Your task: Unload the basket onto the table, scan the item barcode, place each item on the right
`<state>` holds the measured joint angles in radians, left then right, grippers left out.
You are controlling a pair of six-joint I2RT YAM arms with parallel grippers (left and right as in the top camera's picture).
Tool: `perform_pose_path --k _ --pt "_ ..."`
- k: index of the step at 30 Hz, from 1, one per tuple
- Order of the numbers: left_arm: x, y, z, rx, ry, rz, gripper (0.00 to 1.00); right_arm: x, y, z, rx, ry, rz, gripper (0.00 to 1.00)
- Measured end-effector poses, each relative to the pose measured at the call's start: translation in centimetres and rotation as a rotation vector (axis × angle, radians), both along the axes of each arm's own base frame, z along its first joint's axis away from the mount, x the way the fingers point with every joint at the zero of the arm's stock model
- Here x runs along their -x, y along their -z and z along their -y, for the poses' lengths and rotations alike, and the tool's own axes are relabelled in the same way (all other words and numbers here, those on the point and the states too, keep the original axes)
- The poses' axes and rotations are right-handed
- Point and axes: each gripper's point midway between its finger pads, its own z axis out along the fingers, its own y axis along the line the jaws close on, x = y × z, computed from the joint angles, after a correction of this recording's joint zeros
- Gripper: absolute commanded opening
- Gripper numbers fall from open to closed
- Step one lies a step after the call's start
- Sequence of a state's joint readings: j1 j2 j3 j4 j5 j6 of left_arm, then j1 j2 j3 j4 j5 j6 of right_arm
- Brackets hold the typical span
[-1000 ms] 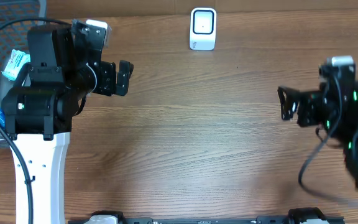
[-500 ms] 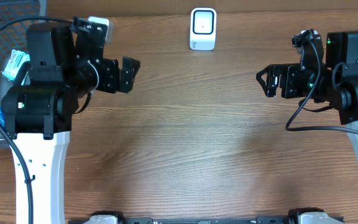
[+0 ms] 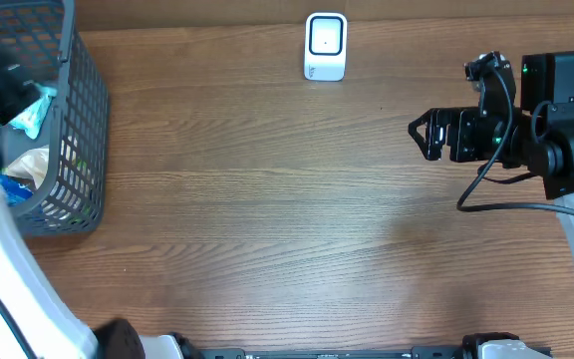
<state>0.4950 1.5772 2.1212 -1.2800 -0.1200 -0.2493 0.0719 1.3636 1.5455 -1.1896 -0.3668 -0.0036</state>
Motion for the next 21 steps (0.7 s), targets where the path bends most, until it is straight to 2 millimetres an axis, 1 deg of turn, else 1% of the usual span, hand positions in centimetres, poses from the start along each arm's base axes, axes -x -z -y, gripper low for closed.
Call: perform_pose_path --k 1,3,5,8,14,15,19,21 --pt "0.5 1.6 -1.7 0.031 -0.06 -0.043 0.89 0.1 0.0 0.0 0.0 0.0 -0.003 1.0" --pt "0.8 4.1 -4.0 0.078 -0.126 -0.106 0.87 0.1 0.1 0.0 0.0 0.0 -0.007 1.0" --pt "0.7 6.9 -6.1 0.123 -0.176 -0.17 0.86 0.1 0.1 0.0 0.0 0.0 -0.008 1.0" --pt "0.0 10.4 -7.9 0.172 -0.201 -0.24 0.86 0.2 0.2 0.0 0.001 0.0 -0.013 1.0" --pt "-1.7 16.0 -8.8 0.249 -0.168 -0.352 0.87 0.6 0.4 0.0 0.002 0.0 -0.03 1.0" --pt "-1.9 16.6 -8.9 0.257 -0.16 -0.365 0.86 0.6 0.4 0.0 0.002 -0.001 -0.031 1.0" --pt "-2.6 20.6 -9.1 0.315 -0.14 -0.448 0.8 0.6 0.4 0.0 0.002 0.0 -0.033 1.0" --pt "-2.5 23.1 -8.9 0.357 -0.127 -0.508 0.78 0.6 0.4 0.0 0.002 0.0 -0.033 1.0"
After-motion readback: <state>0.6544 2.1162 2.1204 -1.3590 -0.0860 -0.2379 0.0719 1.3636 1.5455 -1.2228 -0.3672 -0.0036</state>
